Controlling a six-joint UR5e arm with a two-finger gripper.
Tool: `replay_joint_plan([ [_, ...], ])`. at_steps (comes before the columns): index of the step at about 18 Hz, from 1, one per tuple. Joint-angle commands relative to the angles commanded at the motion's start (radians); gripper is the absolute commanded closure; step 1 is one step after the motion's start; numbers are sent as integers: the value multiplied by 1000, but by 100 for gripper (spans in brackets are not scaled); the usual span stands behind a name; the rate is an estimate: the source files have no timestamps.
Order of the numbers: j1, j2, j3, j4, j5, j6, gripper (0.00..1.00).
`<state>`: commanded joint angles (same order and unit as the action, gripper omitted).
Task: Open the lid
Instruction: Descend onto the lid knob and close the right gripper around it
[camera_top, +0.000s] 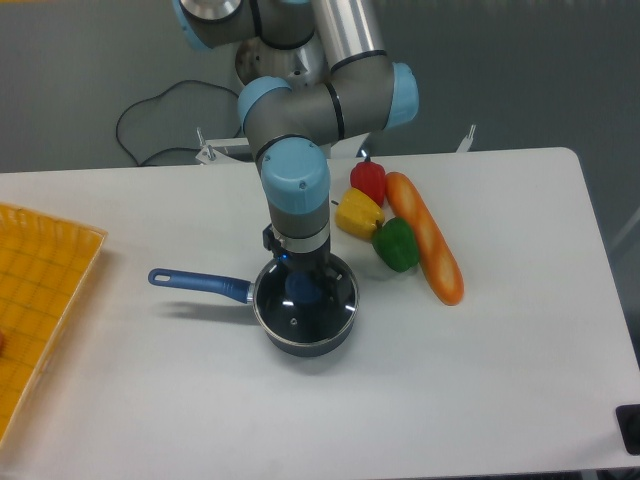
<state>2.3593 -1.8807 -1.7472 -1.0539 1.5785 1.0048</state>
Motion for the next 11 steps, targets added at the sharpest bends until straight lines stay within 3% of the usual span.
replay_joint_plan([
  [11,-8,-8,5,2,-2,-5,4],
])
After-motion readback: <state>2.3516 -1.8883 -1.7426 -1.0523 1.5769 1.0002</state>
